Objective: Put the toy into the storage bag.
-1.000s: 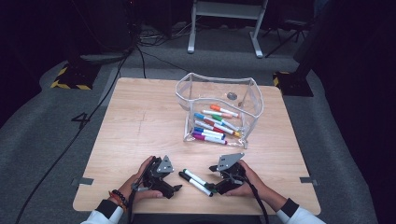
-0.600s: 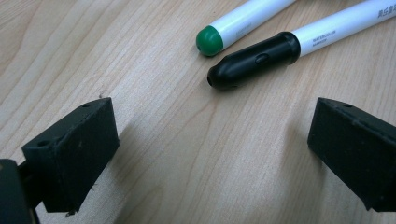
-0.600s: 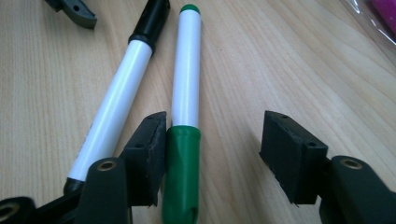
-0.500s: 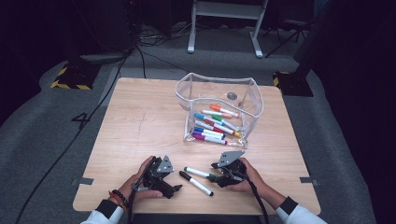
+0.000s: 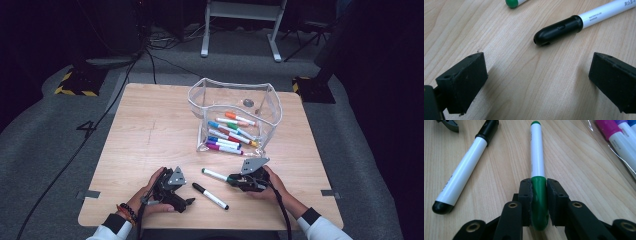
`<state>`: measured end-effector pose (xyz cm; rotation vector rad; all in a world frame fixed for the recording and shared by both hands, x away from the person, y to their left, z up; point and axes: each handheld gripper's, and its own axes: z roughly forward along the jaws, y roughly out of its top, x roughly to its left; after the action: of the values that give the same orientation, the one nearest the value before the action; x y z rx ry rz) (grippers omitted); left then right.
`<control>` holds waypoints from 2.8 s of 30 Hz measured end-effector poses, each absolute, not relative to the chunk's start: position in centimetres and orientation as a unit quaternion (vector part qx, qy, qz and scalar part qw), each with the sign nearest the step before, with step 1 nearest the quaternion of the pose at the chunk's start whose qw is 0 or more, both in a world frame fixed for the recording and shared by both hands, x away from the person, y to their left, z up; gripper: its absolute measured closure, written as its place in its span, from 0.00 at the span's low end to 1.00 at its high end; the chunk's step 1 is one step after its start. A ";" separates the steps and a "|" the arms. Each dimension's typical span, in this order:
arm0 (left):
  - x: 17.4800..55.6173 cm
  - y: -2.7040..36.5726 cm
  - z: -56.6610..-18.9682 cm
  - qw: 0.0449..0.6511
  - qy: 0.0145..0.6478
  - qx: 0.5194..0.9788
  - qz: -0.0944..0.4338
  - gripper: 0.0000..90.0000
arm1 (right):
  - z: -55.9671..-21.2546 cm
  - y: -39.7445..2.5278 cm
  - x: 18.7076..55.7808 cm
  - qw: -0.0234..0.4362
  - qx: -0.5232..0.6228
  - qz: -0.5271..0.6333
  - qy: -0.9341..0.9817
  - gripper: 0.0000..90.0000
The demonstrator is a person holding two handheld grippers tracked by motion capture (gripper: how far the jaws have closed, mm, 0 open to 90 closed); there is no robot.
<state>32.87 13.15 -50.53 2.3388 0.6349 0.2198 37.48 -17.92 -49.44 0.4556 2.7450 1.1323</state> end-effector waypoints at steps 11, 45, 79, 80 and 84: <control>32.9 13.1 -50.5 0.347 0.246 0.901 0.085 0.02 | -49.0 -19.0 38.3 0.067 0.152 0.364 0.917 0.84; 32.8 13.2 -50.5 0.346 0.247 0.901 0.086 0.02 | -39.1 -21.8 38.5 0.146 0.109 0.424 0.887 0.84; 32.8 13.1 -50.5 0.346 0.247 0.901 0.086 0.02 | -28.4 -22.7 44.7 0.219 0.121 0.434 0.866 0.84; 32.8 13.1 -50.5 0.346 0.247 0.901 0.085 0.02 | -28.4 -22.6 45.3 0.222 0.125 0.426 0.868 0.84; 32.8 13.1 -50.5 0.346 0.247 0.901 0.086 0.02 | -28.6 -22.4 47.3 0.216 0.137 0.411 0.875 0.84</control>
<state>32.85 13.12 -50.52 2.3390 0.6407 0.2221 47.33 -22.38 -28.63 0.3802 2.4252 1.1399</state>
